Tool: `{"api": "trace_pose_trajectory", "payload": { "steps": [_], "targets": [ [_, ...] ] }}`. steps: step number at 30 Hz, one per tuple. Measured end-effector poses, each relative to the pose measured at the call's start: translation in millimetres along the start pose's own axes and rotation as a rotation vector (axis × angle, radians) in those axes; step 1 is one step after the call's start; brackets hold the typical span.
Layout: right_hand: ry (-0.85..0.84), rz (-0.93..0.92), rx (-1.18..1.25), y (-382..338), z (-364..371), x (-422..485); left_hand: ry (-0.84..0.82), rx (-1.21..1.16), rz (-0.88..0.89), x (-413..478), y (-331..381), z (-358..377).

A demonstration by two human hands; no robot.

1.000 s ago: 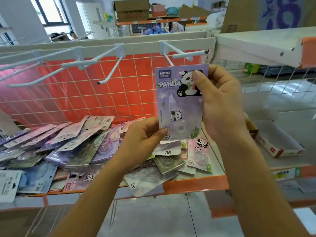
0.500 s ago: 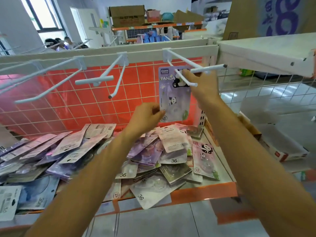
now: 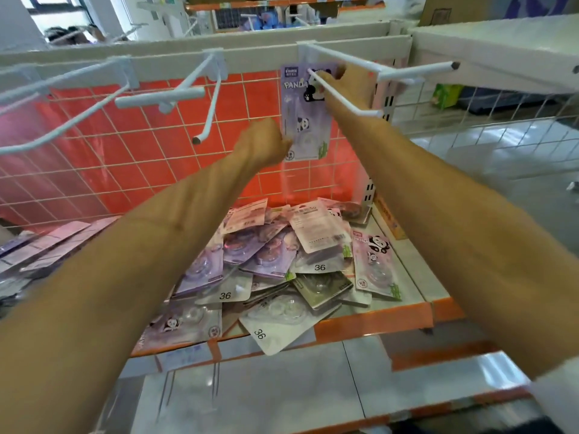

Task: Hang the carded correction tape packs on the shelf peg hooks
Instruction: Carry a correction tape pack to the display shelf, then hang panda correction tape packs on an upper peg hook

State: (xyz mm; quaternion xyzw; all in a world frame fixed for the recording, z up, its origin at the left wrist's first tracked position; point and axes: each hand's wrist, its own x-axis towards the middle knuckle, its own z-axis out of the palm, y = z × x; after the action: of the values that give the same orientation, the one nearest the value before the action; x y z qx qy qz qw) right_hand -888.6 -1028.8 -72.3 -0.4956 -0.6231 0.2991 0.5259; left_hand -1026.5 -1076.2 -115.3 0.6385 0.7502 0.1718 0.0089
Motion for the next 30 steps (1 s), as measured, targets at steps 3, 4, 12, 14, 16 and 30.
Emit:
{"api": "trace_pose_trajectory", "payload": {
  "steps": [3, 4, 12, 14, 16, 30],
  "targets": [
    [0.103, -0.018, 0.022, 13, 2, -16, -0.01, 0.047, -0.013, -16, -4, 11],
    [0.119, -0.012, -0.01, 20, 3, -24, -0.032, 0.055, 0.001, -24, -7, 16],
    [-0.359, 0.125, -0.287, 75, -8, -114, -0.107, -0.029, 0.219, -97, -37, 64],
    [-0.472, 0.066, -0.444, 82, -8, -127, -0.098, 0.003, 0.317, -107, -38, 76],
    [-0.462, 0.044, -0.55, 88, -8, -133, -0.072, 0.022, 0.394, -112, -38, 85],
    [-0.03, 0.287, -0.083, 99, -9, -164, -0.087, -0.124, 0.283, -140, -15, 90]
  ]
}}
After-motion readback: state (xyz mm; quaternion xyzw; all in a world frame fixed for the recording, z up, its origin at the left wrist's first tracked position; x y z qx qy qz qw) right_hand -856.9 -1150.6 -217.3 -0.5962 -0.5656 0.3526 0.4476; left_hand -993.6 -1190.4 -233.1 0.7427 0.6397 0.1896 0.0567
